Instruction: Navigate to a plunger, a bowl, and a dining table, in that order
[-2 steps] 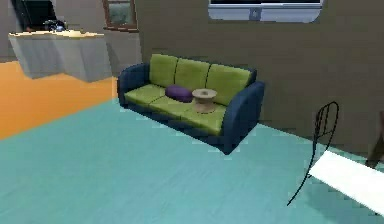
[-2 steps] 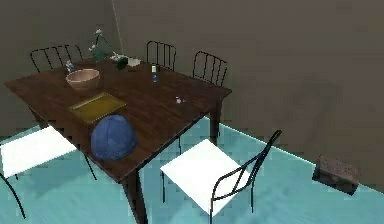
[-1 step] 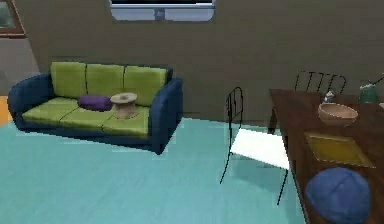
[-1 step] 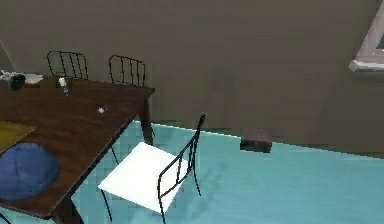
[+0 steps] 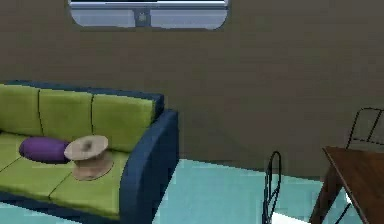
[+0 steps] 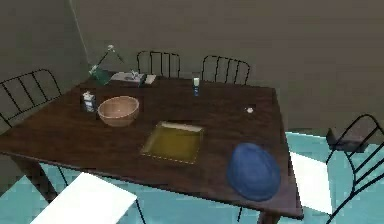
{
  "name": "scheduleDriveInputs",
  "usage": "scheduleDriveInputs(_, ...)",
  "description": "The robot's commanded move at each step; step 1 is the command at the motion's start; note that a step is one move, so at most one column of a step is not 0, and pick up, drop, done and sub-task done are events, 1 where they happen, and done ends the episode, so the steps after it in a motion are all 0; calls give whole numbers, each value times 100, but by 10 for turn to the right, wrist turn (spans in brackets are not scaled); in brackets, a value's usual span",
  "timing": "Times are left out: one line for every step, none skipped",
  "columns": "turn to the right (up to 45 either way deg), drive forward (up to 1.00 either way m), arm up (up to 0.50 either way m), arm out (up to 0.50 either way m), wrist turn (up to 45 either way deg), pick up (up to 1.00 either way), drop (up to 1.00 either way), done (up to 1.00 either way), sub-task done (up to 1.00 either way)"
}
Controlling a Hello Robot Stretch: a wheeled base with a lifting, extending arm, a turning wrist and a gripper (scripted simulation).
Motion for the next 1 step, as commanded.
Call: scheduleDriveInputs(450,0,0,0,0,0,0,0,0)
